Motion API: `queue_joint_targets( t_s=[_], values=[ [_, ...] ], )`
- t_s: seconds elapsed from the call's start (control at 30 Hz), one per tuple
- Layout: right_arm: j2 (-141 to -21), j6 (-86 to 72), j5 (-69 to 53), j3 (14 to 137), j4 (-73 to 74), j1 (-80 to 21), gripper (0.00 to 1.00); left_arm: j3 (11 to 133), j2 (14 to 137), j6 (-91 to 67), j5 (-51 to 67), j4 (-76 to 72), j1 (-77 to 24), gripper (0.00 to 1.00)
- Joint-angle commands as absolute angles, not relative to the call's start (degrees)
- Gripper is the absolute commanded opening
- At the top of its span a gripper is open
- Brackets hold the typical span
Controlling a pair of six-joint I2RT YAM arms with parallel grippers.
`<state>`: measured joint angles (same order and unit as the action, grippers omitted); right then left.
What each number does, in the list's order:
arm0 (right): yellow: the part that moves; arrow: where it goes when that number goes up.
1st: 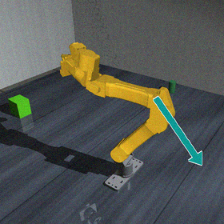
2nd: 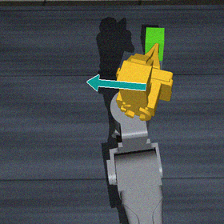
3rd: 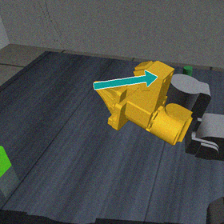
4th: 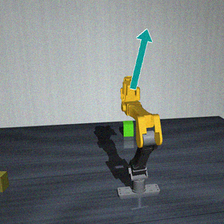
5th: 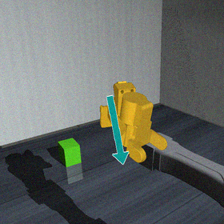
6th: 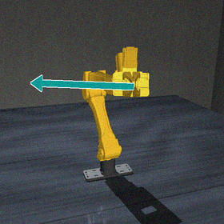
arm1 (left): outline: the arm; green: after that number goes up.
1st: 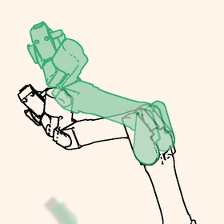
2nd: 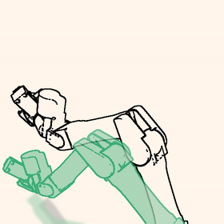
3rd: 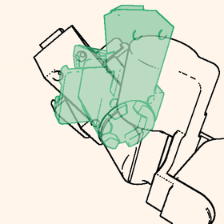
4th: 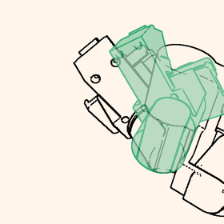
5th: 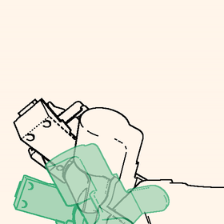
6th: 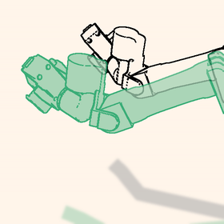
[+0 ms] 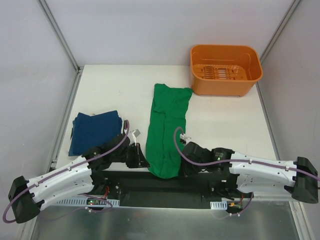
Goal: Fold and stack the t-shirts
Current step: Grab the bottom of the folded rectangular tshirt with both arms, then fold the folded rectangular tshirt in 1/3 of the way
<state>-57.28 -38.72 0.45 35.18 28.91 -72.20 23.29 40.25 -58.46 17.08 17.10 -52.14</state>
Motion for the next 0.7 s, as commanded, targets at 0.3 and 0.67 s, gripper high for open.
queue_joint_targets(
  t_s=[0.3, 0.67],
  values=[
    [-63.45, -21.71, 9.05, 49.38, 31.11, -52.39, 0.03, 45.34, 63.34, -46.85, 6.95, 17.05, -40.35, 0.00],
    [-78.47, -15.82, 12.74, 61.51, 29.44, -41.75, 0.02, 58.26, 79.00, -40.26, 4.48, 16.96, -34.37, 0.00]
  ],
)
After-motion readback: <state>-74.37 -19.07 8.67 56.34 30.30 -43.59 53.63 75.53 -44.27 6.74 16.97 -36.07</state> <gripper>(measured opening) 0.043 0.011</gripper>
